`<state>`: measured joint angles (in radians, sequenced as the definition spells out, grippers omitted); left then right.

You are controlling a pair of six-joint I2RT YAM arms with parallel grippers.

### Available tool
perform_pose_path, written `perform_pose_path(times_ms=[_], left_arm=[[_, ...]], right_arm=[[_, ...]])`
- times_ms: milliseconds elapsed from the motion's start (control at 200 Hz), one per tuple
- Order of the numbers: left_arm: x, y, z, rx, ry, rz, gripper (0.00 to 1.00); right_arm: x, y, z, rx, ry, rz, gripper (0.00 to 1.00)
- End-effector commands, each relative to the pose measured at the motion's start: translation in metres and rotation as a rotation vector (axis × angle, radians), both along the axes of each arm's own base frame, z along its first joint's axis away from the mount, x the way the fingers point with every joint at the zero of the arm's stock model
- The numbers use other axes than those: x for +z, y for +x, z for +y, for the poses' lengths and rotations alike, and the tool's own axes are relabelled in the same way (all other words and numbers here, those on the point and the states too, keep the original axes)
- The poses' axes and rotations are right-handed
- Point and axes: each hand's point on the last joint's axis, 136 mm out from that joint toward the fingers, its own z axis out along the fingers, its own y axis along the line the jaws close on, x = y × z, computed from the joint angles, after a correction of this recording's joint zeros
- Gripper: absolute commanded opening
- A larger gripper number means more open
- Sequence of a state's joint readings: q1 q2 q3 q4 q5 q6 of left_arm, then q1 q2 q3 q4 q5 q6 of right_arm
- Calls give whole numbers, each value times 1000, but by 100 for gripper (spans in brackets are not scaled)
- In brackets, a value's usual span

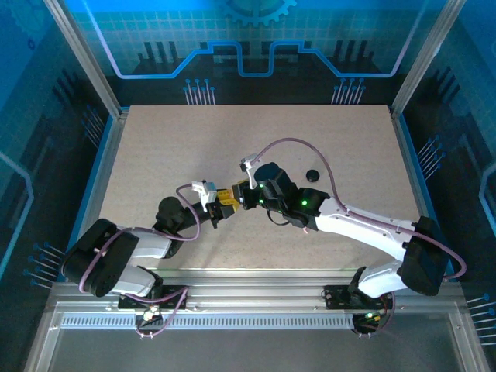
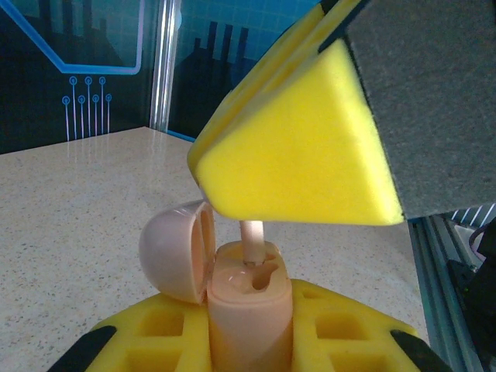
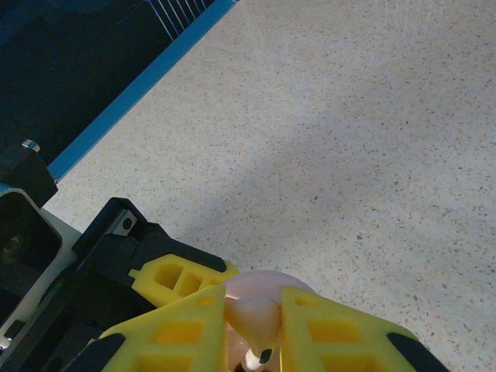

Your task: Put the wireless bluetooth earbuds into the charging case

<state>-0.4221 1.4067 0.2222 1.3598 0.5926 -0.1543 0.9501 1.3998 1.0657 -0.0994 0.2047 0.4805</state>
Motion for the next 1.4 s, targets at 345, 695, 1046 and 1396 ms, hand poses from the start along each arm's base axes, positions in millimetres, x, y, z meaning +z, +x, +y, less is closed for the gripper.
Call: perform_pose_path(times_ms=[345,695,1046,1396], left_arm=[[21,-4,-2,-16,-22,-92,14],[24,-6,-2,-20,-26,-103,14],[25,-7,-2,-22,-27,-107,14],[19,-11,-1,-27,-7,-115,15]], right_arm=[[1,-14,5,62,-26,-14,21],[-2,-15,8,74,-30,-2,25],[4,-15,7,65,-9,-10,32],[31,-18,-9,41,56,-22,38]])
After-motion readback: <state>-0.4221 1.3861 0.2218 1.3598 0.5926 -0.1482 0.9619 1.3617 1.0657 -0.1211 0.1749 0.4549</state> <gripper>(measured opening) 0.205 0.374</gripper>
